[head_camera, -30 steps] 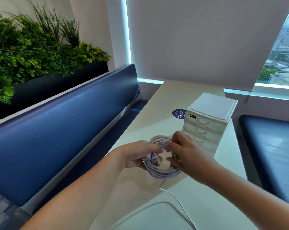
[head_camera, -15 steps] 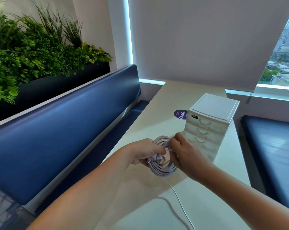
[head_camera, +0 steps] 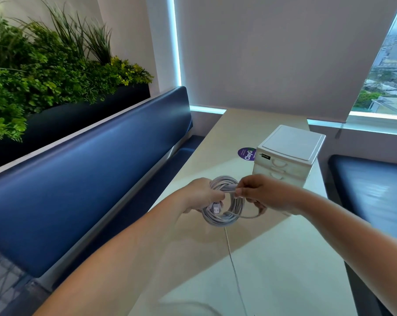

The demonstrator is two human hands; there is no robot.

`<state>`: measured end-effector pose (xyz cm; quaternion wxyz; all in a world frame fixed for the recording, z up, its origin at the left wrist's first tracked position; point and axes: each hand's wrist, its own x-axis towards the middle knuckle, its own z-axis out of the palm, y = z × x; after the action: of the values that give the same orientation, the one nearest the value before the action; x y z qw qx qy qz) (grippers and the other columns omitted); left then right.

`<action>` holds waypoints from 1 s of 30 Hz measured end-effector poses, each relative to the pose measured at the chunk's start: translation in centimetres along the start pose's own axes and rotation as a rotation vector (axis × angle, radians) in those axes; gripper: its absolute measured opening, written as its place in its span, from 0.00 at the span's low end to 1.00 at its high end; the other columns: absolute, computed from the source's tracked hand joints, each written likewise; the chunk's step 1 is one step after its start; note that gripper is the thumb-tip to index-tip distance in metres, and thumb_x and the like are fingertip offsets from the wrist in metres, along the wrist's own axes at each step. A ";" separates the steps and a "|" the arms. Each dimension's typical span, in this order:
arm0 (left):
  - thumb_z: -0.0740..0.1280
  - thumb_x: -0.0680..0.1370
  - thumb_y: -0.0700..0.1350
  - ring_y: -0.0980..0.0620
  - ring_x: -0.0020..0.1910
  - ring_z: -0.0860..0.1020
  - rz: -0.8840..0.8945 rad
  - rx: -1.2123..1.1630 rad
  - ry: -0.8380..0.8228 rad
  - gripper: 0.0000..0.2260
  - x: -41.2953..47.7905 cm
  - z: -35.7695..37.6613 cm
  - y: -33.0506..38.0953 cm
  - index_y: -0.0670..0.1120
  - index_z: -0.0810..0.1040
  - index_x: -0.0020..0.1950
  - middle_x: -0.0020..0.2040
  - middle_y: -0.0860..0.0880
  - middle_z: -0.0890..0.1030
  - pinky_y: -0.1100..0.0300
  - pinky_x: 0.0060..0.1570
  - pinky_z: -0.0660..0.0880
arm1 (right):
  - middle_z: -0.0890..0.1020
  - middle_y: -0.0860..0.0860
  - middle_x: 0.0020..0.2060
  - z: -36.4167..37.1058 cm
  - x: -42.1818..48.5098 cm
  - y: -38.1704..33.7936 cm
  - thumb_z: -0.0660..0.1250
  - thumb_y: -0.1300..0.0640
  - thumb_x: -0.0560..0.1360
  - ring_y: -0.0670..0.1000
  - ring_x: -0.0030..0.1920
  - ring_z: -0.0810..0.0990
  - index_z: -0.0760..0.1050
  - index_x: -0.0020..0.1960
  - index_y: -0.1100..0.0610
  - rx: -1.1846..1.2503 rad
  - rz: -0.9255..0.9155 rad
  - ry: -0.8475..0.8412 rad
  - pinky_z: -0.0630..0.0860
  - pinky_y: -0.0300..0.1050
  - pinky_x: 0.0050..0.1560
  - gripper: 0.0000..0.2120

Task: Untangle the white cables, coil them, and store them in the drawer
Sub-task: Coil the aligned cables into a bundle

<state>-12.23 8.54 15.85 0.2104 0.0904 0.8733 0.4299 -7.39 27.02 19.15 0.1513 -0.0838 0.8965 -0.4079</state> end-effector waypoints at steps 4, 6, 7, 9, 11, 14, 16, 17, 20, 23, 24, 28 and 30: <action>0.66 0.74 0.47 0.48 0.42 0.79 -0.006 0.071 0.090 0.09 0.2 -0.1 -1.3 0.44 0.80 0.49 0.48 0.44 0.83 0.57 0.41 0.74 | 0.75 0.49 0.32 -1.5 -0.9 -1.1 0.63 0.53 0.79 0.49 0.32 0.71 0.78 0.43 0.54 -0.287 0.004 -0.019 0.68 0.42 0.36 0.09; 0.66 0.74 0.48 0.48 0.40 0.77 -0.028 0.080 0.154 0.09 0.4 -0.6 -2.1 0.43 0.79 0.49 0.47 0.46 0.82 0.57 0.39 0.72 | 0.74 0.46 0.28 -2.2 -1.5 -1.7 0.62 0.52 0.79 0.47 0.30 0.73 0.78 0.40 0.52 -0.379 -0.001 0.001 0.69 0.42 0.38 0.11; 0.66 0.74 0.47 0.48 0.39 0.76 -0.042 0.078 0.182 0.09 0.4 -1.0 -2.4 0.42 0.78 0.48 0.45 0.46 0.80 0.58 0.38 0.71 | 0.74 0.45 0.25 -2.6 -1.8 -1.8 0.61 0.51 0.79 0.46 0.28 0.74 0.77 0.39 0.52 -0.403 0.001 0.006 0.70 0.42 0.38 0.13; 0.66 0.74 0.47 0.49 0.36 0.73 -0.068 0.055 0.211 0.07 0.4 -1.8 -2.9 0.43 0.77 0.45 0.40 0.47 0.76 0.59 0.36 0.69 | 0.73 0.45 0.21 -3.0 -2.1 -1.8 0.60 0.50 0.80 0.44 0.25 0.73 0.76 0.38 0.54 -0.373 0.020 0.017 0.70 0.41 0.37 0.15; 0.66 0.74 0.47 0.49 0.34 0.72 -0.077 0.042 0.211 0.06 0.3 -2.4 -3.1 0.45 0.75 0.42 0.38 0.48 0.74 0.58 0.37 0.68 | 0.70 0.46 0.21 -3.1 -2.2 -1.7 0.60 0.50 0.80 0.47 0.25 0.70 0.77 0.38 0.56 -0.257 0.023 0.041 0.68 0.40 0.33 0.16; 0.66 0.75 0.46 0.50 0.31 0.69 -0.085 0.048 0.200 0.08 0.2 -2.9 -3.3 0.46 0.72 0.38 0.34 0.48 0.72 0.60 0.34 0.66 | 0.69 0.48 0.27 -3.2 -1.9 -1.8 0.61 0.47 0.79 0.46 0.28 0.66 0.78 0.36 0.51 -0.328 -0.037 0.114 0.63 0.40 0.34 0.16; 0.65 0.74 0.46 0.49 0.30 0.68 -0.108 0.036 0.172 0.07 0.0 -3.0 -3.6 0.46 0.71 0.38 0.33 0.48 0.71 0.59 0.33 0.66 | 0.72 0.50 0.30 -3.1 -1.8 -2.0 0.62 0.47 0.79 0.46 0.30 0.67 0.79 0.37 0.49 -0.441 -0.065 0.157 0.63 0.42 0.35 0.14; 0.65 0.74 0.46 0.48 0.31 0.68 -0.118 0.017 0.153 0.06 0.0 -3.0 -3.7 0.46 0.72 0.39 0.33 0.48 0.71 0.58 0.35 0.67 | 0.74 0.51 0.31 -3.1 -1.8 -2.1 0.61 0.47 0.78 0.45 0.30 0.68 0.78 0.38 0.48 -0.473 -0.076 0.173 0.64 0.42 0.36 0.14; 0.65 0.73 0.49 0.47 0.34 0.72 -0.132 -0.039 0.081 0.07 0.0 -2.6 -3.6 0.45 0.75 0.44 0.37 0.46 0.74 0.57 0.38 0.71 | 0.79 0.48 0.38 -2.7 -1.6 -2.5 0.62 0.43 0.77 0.46 0.39 0.74 0.79 0.46 0.48 -0.523 -0.093 0.176 0.70 0.44 0.43 0.11; 0.66 0.77 0.48 0.47 0.36 0.76 -0.115 -0.100 0.020 0.09 0.1 -1.6 -2.6 0.43 0.77 0.51 0.42 0.44 0.79 0.59 0.36 0.75 | 0.74 0.41 0.35 -1.5 -0.8 -2.9 0.63 0.41 0.76 0.49 0.44 0.77 0.78 0.52 0.48 -0.632 -0.123 0.174 0.73 0.45 0.47 0.13; 0.66 0.78 0.47 0.48 0.36 0.77 -0.103 -0.116 0.011 0.09 0.1 -1.2 -2.3 0.43 0.77 0.52 0.43 0.44 0.80 0.59 0.36 0.76 | 0.73 0.41 0.34 -1.1 -0.6 -3.1 0.64 0.42 0.76 0.50 0.44 0.77 0.78 0.53 0.48 -0.675 -0.149 0.190 0.73 0.44 0.47 0.12; 0.65 0.78 0.46 0.47 0.39 0.78 -0.087 -0.147 -0.034 0.09 0.0 -0.7 -1.6 0.42 0.77 0.55 0.44 0.45 0.81 0.57 0.40 0.78 | 0.80 0.48 0.42 -1.0 -0.6 -4.0 0.59 0.44 0.79 0.53 0.47 0.79 0.79 0.53 0.47 -0.913 -0.234 0.255 0.76 0.46 0.46 0.12; 0.65 0.78 0.45 0.48 0.36 0.77 -0.087 -0.064 -0.041 0.07 -0.2 -0.9 -1.8 0.43 0.77 0.51 0.41 0.45 0.80 0.59 0.37 0.76 | 0.80 0.49 0.44 -2.2 -1.2 -5.0 0.58 0.43 0.79 0.53 0.48 0.79 0.79 0.54 0.47 -0.966 -0.233 0.243 0.75 0.45 0.45 0.13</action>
<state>-12.45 6.72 14.96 0.2495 0.0542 0.8578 0.4460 -6.89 25.64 24.51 -0.0567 -0.1953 0.9786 0.0322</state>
